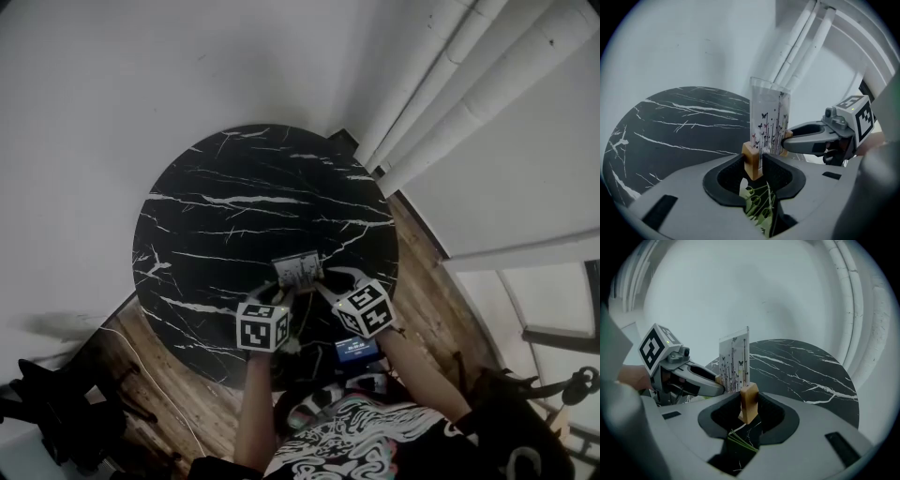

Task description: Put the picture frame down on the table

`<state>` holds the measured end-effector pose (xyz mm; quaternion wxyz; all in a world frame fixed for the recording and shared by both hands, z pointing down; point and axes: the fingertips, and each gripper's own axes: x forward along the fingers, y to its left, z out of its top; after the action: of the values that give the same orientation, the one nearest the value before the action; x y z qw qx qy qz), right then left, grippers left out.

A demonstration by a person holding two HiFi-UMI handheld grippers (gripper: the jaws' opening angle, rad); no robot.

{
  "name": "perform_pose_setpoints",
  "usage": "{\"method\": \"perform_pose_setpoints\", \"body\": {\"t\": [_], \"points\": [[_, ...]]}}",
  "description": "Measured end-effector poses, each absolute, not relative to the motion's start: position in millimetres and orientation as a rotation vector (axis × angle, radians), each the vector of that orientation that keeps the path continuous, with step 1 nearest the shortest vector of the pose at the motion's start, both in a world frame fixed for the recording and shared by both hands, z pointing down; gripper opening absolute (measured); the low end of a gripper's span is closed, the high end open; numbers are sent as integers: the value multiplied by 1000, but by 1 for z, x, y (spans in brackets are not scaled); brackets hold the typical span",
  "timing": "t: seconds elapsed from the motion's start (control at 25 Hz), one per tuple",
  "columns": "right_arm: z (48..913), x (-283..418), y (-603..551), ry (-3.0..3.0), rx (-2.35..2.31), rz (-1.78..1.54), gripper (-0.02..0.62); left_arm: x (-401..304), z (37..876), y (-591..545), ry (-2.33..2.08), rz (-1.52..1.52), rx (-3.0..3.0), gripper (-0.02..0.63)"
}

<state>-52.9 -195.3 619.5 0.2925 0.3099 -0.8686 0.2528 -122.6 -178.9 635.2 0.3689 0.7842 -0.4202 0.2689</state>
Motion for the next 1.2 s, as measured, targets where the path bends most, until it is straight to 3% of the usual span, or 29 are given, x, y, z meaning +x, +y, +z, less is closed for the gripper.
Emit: {"method": "perform_pose_setpoints", "body": {"t": [1.2], "points": [[667,-54,-206,-2292,773,636,111,-125,685,-185,-1087,885,1982,117]]}}
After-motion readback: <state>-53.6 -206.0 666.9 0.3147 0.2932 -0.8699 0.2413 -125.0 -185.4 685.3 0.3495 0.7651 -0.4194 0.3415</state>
